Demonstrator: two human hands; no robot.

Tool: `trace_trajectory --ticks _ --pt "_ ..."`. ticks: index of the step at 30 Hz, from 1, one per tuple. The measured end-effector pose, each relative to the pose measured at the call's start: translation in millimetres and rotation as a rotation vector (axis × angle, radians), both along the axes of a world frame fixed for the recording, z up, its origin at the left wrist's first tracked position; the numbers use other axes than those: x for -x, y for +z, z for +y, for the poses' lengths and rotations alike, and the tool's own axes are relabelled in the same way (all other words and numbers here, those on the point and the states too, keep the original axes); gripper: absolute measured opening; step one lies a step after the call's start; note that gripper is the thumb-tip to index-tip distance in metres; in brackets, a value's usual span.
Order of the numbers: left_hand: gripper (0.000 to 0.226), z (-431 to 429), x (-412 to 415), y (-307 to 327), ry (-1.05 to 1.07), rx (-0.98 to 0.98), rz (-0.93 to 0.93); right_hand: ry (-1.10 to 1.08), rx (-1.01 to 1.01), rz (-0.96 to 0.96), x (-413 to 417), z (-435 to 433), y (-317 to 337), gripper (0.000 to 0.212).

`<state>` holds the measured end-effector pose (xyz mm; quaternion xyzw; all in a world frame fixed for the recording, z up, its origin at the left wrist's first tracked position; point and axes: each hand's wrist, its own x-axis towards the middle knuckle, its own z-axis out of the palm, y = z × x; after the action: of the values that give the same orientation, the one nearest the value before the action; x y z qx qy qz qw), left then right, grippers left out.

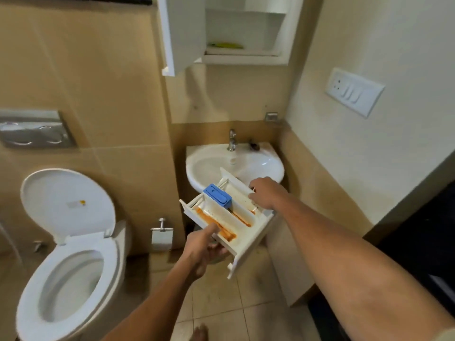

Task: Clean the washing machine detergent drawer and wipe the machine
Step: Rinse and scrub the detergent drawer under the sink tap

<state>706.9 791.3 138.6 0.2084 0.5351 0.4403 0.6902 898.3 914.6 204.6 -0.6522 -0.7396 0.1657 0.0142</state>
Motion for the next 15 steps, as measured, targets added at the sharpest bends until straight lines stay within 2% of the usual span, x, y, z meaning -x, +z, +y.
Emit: trace_trajectory --ticks 4,7,11,15 --pt "0.03 76.4 -30.5 -8.8 0.093 0.026 -0.029 -0.103 -0.084 0.079 -26.8 60.5 -7.4 0.043" --pt "0.034 137.6 -47.2 -15.4 0.127 0.051 -0.068 -0.156 -0.045 0.134 -42.8 109.5 -17.3 0.047" --pt "0.038 208.3 -65.1 -20.4 0.161 0.067 -0.105 -0.1 0.021 0.121 -45.2 171.5 -24.8 0.058" --pt "0.04 268.3 -73.1 -29.3 0.249 0.122 -0.12 -0.139 0.037 0.205 -40.0 232.3 -33.8 0.056"
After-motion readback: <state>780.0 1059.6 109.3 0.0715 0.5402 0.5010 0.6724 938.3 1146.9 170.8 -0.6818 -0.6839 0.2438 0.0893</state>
